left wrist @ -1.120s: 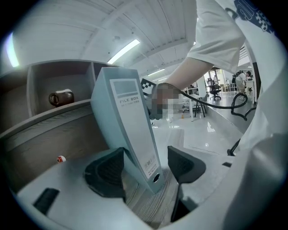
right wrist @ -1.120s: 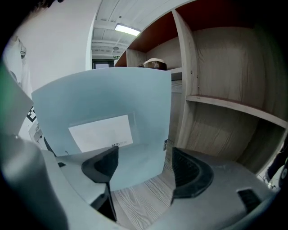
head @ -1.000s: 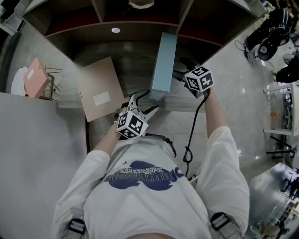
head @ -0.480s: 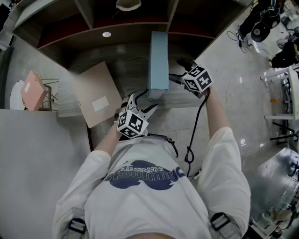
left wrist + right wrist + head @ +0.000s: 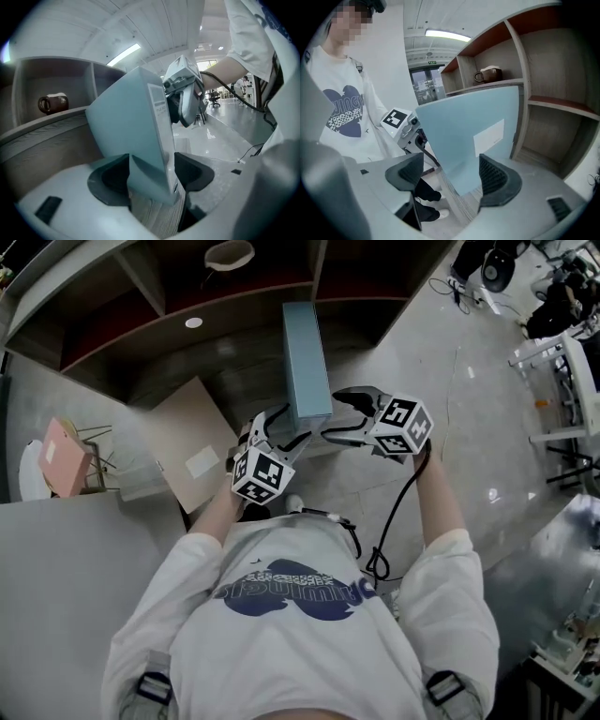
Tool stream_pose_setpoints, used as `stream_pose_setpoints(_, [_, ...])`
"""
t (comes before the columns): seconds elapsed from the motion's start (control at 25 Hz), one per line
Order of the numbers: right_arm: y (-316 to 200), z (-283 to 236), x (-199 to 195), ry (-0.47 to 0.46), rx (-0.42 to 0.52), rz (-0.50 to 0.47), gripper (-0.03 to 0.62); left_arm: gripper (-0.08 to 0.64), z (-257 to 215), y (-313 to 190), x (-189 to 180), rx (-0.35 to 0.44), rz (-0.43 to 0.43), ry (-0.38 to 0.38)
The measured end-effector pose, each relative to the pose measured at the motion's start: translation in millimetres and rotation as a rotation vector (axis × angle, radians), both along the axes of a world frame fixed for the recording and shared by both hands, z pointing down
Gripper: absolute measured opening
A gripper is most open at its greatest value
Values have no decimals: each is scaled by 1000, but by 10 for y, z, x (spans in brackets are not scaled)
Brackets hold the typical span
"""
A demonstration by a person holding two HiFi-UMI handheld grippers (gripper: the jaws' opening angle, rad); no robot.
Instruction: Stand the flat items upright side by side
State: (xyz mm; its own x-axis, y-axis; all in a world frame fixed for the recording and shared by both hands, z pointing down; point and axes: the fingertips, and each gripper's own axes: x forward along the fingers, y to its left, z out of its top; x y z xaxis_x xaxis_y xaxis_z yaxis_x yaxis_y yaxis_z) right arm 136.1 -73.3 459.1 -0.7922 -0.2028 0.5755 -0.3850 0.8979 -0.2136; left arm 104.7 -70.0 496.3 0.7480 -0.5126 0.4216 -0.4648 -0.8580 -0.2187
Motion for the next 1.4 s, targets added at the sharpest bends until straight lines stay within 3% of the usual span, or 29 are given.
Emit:
stream_pose_setpoints(0.28, [-17, 79, -150, 60, -25, 50, 365, 310, -37, -72, 20, -13, 78, 11])
stream_pose_setpoints(0.48, [-101, 114, -198, 73, -25, 106, 281, 309, -23, -108, -1, -19, 121, 15])
stream_pose_setpoints(0.88, [-286, 98, -336, 68, -27, 128, 285, 310, -34, -284, -118, -37, 175, 28])
stream_pose_setpoints(1.4, [-648, 114, -310, 19, 5, -8, 279, 310, -16, -655, -88, -40, 14, 7])
